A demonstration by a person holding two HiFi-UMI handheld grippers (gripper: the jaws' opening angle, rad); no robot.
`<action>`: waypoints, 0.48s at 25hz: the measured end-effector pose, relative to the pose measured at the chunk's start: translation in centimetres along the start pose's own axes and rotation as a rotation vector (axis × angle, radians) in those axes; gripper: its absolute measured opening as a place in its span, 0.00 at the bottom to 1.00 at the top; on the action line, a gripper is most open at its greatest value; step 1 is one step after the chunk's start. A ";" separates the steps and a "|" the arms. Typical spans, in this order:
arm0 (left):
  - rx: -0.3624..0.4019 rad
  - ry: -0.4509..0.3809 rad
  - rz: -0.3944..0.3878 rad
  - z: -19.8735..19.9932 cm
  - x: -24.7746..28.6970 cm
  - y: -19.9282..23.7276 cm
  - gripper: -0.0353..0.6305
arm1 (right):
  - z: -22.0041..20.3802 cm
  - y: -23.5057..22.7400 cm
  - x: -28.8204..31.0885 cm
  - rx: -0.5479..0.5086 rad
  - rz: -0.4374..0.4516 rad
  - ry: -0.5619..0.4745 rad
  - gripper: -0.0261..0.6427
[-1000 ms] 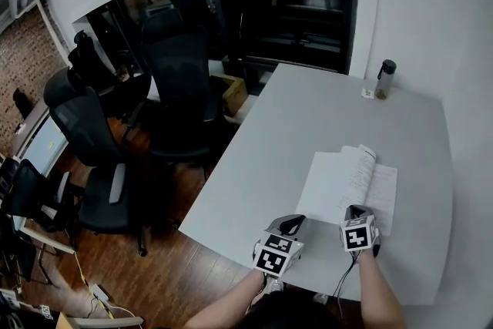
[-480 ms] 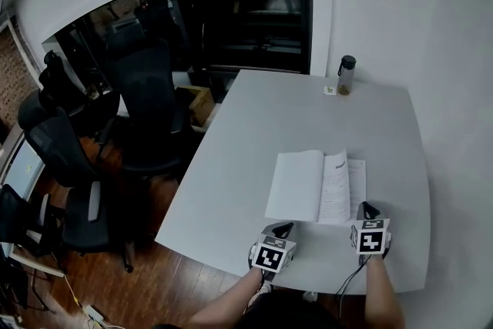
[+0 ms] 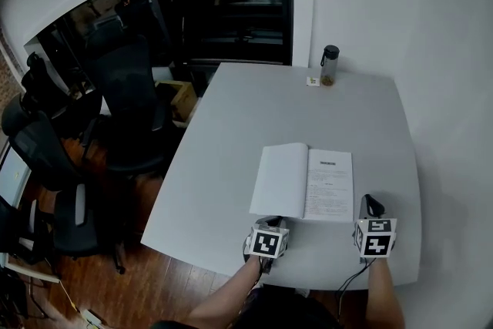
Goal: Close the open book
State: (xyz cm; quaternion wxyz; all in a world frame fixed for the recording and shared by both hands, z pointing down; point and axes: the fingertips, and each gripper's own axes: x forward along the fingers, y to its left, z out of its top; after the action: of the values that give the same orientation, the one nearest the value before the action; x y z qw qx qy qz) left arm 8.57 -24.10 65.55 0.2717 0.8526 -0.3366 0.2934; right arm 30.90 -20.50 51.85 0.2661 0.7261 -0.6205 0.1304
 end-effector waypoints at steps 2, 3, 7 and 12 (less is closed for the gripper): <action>-0.023 -0.003 0.013 0.0 0.0 0.2 0.06 | 0.3 -0.3 -0.4 0.002 -0.003 -0.008 0.05; -0.029 -0.017 0.018 0.2 -0.2 0.2 0.06 | 0.4 -0.4 -0.5 0.004 -0.003 -0.009 0.05; -0.010 -0.101 0.031 1.1 -0.7 -0.5 0.06 | 0.0 -0.2 -0.9 0.013 0.008 -0.005 0.05; 0.036 -0.207 0.008 2.7 -1.4 -2.5 0.06 | -0.3 0.4 -1.2 0.019 0.025 -0.010 0.05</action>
State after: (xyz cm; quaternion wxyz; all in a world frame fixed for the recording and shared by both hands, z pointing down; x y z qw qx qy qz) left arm 10.38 -23.71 62.08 0.2191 0.8816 -0.3609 0.2110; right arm 30.30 -19.33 51.53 0.2546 0.7212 -0.6297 0.1360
